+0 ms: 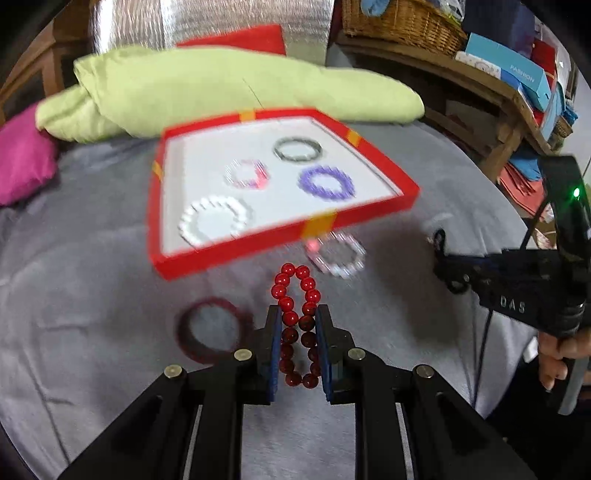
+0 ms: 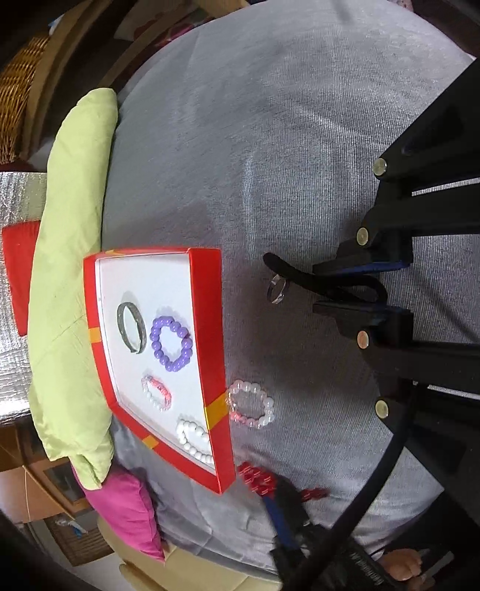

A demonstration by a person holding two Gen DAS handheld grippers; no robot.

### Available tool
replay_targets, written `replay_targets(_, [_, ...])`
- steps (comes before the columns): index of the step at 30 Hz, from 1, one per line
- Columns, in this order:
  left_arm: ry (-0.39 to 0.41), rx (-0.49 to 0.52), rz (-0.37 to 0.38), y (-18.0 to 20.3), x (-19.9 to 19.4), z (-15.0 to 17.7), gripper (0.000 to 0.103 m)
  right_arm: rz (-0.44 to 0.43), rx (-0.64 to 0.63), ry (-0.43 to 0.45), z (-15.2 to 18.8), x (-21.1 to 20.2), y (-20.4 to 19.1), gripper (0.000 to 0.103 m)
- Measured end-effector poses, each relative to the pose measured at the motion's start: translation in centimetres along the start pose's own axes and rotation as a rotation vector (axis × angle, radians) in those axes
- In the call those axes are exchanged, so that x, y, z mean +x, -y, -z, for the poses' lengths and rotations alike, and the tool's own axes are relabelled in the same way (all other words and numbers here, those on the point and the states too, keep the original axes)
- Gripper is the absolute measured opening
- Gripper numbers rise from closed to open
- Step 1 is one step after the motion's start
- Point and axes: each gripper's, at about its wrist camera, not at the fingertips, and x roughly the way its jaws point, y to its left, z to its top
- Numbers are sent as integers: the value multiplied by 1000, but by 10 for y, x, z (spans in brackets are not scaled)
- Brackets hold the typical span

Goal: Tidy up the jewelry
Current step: 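Lower the red beaded bracelet onto the table and open the left tool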

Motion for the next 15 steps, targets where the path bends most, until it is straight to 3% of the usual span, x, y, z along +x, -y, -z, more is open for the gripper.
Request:
replay_targets(9, [-55,-35,50,4,14,8,21,-27,38,-14,0,3,7,16])
replay_targets(11, [-60,-50,59,1,15,8,34,-31,39,-15,0,3,8,16])
replay_targets(15, [-68,-35,59,3,16,9,43,-45,48,-17,0,4,9,17])
